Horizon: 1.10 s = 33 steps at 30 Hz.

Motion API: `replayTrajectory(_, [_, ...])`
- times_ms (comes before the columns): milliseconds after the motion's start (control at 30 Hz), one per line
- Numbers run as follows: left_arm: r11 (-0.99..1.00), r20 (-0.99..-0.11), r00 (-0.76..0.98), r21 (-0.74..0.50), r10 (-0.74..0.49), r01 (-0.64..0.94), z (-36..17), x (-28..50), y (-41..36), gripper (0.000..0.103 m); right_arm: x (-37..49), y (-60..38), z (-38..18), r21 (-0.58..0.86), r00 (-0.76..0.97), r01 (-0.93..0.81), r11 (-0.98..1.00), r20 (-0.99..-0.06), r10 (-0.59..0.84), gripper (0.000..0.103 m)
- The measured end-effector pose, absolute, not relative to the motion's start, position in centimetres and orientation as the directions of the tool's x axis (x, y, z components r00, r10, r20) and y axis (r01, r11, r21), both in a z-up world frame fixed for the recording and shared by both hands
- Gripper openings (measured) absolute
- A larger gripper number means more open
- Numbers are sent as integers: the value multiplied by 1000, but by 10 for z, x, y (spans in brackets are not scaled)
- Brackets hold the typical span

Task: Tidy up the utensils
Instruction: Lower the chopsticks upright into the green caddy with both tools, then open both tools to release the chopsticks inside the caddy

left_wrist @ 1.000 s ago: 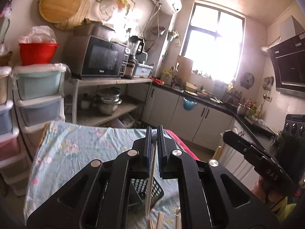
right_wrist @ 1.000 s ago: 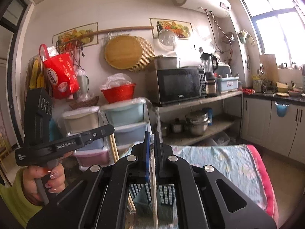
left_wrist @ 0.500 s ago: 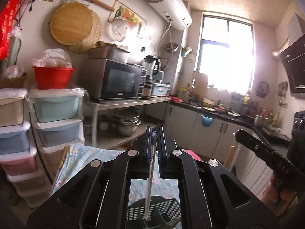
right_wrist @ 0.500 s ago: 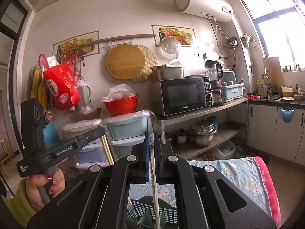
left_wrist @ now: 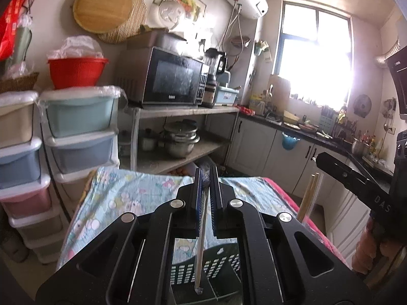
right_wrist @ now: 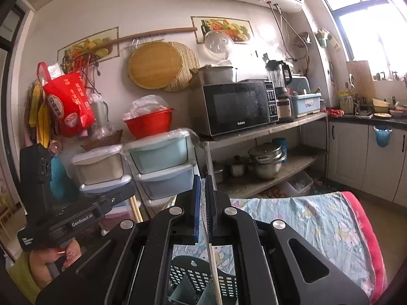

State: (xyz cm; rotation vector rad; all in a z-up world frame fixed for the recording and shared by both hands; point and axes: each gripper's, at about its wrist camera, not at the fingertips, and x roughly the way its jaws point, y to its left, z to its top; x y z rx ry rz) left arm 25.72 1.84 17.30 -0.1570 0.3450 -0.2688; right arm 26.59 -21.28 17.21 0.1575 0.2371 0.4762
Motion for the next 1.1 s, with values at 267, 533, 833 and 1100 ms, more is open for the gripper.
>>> replayTrajectory(267, [950,-352,889,-211,-292,229,149,260,18,3,272,-208,167,209,867,-439,874,-157,474,4])
replayTrajectory(533, [949,-367,882,-218,-295,226,140,256,20,3,275,-209,159,222,861,-429,876,-193,471,5])
replayTrajectory(833, [950,-384,882,-250,-274,186,132,249,31,20,267,-228,138,255,867,-388,886,-225,444,22])
replayTrajectory(1100, [944,-393,882,-293,-261,149,124,235,46,39,253,-250,124,275,877,-348,896,-244,415,33])
